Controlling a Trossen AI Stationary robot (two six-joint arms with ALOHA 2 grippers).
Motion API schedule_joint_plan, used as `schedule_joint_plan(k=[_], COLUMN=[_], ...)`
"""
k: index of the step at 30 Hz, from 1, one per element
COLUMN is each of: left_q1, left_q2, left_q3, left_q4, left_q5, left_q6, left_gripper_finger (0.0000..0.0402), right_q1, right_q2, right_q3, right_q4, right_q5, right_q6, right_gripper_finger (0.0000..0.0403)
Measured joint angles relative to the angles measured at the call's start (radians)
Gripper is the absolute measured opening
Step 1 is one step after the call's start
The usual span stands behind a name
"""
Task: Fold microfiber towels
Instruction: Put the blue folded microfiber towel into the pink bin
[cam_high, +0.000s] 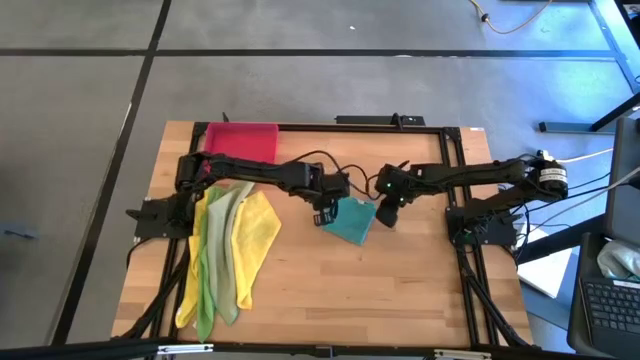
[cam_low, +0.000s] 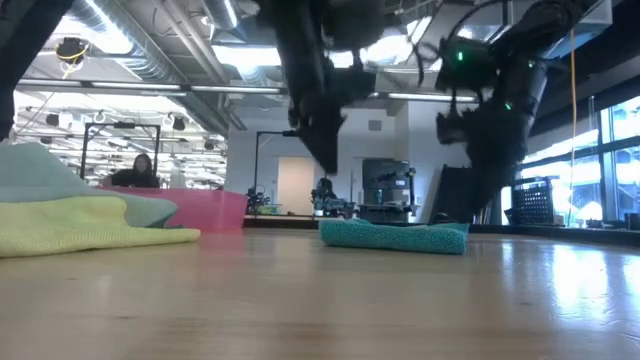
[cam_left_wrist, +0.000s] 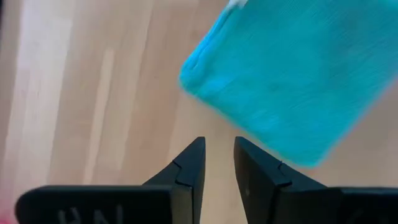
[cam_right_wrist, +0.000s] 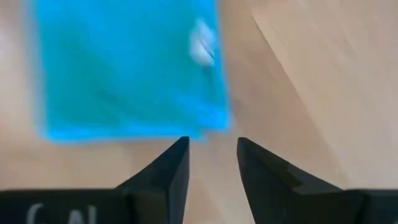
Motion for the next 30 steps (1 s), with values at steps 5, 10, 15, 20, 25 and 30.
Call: schedule_joint_plan(k=[5,10,15,20,25,30], left_q1=[-0.063,-0.137,-0.236,-0.307,-0.320,-0.316], left_q2=[-0.089,-0.190,-0.267,-0.329,-0.409,-0.494], left_q3=[0.000,0.001,0.001,0.000,0.000,-0.001], left_q4=[-0.031,-0.028,-0.176,-0.251,-0.329,-0.374], left_q5=[-0.024,-0.071,-0.233,-0.355,-0.374,-0.336], left_q6=[-0.118,-0.176,-0.342,-0.403,-0.390,-0.341], left_gripper_finger=[0.0061,0.0051,0.0043,0.0039,0.0033,0.0025], right_q1=[-0.034,-0.107,-0.136,-0.094,-0.119,-0.169], right_q2=[-0.017,0.070,0.180,0.262,0.409,0.545], right_q3=[0.003,0.017,0.156,0.307,0.425,0.520], right_q4=[0.139,0.166,0.080,0.070,-0.067,-0.248], right_q5=[-0.140,-0.219,-0.317,-0.240,-0.189,-0.189], right_q6=[0.069,-0.010,-0.046,-0.111,-0.188,-0.360], right_gripper_finger=[0.0152,0.0216,0.0266,0.0270,0.0270,0.0269])
